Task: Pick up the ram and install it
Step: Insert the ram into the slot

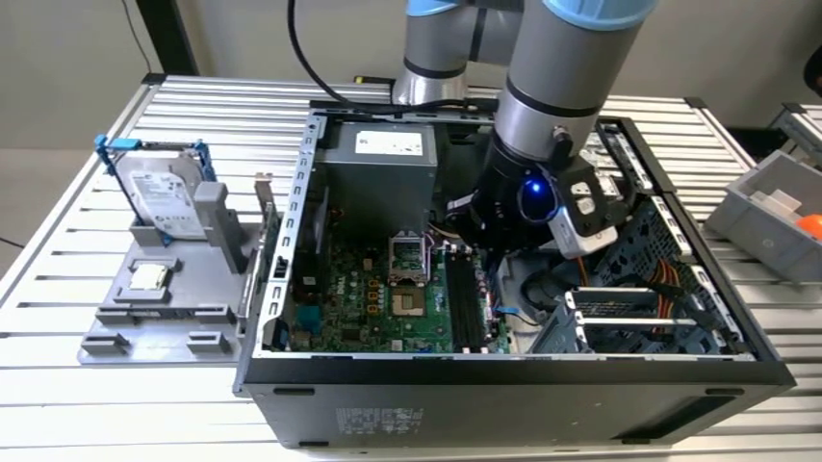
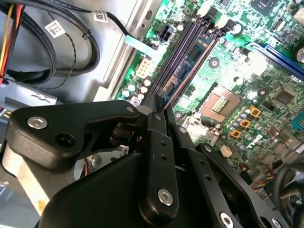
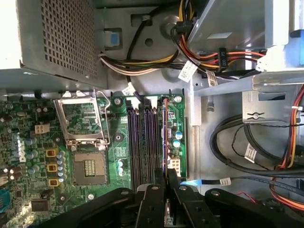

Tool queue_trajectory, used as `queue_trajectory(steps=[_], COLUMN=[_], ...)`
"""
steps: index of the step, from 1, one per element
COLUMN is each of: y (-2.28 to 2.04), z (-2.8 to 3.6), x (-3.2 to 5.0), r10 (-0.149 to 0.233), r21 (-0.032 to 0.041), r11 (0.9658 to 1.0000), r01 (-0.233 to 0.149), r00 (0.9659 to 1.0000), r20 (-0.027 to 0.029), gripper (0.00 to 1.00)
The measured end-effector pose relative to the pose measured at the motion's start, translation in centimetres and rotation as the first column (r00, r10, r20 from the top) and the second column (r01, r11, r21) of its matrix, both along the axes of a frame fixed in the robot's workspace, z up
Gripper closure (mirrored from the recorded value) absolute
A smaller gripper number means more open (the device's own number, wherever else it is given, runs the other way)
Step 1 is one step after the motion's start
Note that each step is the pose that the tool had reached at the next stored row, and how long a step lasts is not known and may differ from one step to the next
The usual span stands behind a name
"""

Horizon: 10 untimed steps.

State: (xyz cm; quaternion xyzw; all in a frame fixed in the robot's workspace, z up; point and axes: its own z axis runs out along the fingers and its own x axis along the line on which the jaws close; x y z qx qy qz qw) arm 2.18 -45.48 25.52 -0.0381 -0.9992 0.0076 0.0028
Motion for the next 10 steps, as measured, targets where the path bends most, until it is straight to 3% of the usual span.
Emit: queue_trajectory(steps=[10], y=[-0.29], z=[-0.77], x=[0.02], r10=[0.000], r21=[-0.0002], r11=[1.0000], r01=[0.000], r00=[1.0000], r20=[0.0000], gripper=[1.00])
